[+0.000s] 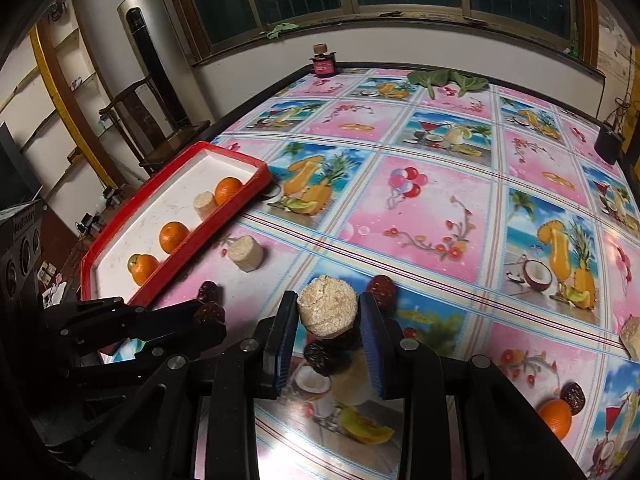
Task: Organize fruits
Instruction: 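Carry the rice cake and red date over the tray with both tools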
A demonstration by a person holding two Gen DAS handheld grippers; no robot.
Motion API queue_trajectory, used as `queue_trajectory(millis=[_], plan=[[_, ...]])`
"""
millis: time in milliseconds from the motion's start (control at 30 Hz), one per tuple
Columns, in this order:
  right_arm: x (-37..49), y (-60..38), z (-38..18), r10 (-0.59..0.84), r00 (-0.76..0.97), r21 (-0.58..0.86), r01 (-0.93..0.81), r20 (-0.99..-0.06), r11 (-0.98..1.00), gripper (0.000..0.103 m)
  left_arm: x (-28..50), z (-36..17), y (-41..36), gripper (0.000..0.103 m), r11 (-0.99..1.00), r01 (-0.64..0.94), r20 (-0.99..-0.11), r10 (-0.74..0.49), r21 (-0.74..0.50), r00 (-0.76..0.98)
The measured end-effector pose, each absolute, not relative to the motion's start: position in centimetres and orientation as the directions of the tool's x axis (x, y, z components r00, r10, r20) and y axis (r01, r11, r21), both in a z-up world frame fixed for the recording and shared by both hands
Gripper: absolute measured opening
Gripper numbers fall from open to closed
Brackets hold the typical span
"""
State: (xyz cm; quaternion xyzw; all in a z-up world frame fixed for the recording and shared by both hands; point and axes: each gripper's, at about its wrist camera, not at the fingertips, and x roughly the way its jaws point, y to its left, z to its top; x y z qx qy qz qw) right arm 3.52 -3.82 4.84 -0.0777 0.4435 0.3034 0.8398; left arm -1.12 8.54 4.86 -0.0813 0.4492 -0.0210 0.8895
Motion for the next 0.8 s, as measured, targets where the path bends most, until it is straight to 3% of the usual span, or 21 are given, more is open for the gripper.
queue_trajectory(millis=[800], plan=[[3.1,3.2,6.3,0.521,0.372,0.170,-0.667,-0.769,0.726,0.031,-2.6,6.8,16.0,0.018,0.964,-0.200,-0.764,-0.005,-0.176,0.645]])
